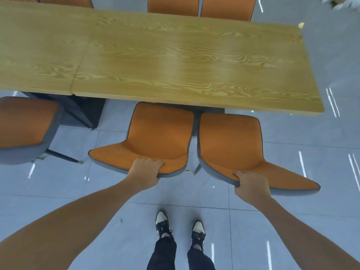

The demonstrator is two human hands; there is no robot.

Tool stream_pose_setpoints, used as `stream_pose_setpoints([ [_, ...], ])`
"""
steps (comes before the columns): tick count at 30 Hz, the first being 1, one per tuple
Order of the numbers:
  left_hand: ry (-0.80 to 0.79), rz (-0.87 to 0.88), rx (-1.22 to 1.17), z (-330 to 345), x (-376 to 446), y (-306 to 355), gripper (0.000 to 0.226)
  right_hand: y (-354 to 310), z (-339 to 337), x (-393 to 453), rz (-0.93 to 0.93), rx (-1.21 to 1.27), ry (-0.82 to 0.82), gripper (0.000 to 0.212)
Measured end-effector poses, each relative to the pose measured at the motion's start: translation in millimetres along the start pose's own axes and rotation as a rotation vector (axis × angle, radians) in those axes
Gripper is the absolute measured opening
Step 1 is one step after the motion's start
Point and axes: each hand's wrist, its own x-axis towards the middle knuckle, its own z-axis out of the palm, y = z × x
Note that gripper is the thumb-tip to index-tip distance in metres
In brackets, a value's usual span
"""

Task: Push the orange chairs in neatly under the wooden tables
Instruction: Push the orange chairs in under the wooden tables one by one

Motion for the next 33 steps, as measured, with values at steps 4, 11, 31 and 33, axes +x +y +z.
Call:
stream_pose_setpoints([
  [4, -0.014, -0.044, 0.013, -4.7, -3.4, 4.8, 0.021, -38.3, -5.1, -2.0, -0.049, 0.15, 0.094, 0.011],
  [11, -0.02, -0.038, 0.063, 1.1, -9.6, 6.8, 0.031, -73.2, 0.9, -10.1, -0.13, 0.267, 0.188, 0.034],
  [31, -0.006, -0.003, 0.07, -4.5, -5.9, 10.7, 0.025, -62.8, 1.0, -1.5, -0.145, 0.205, 0.203, 0.018],
  [33, -0.003, 0.01, 0.059, -4.2, -5.6, 9.6, 0.027, -63.8, 1.8, -2.3, -0.144, 0.212, 0.203, 0.018],
])
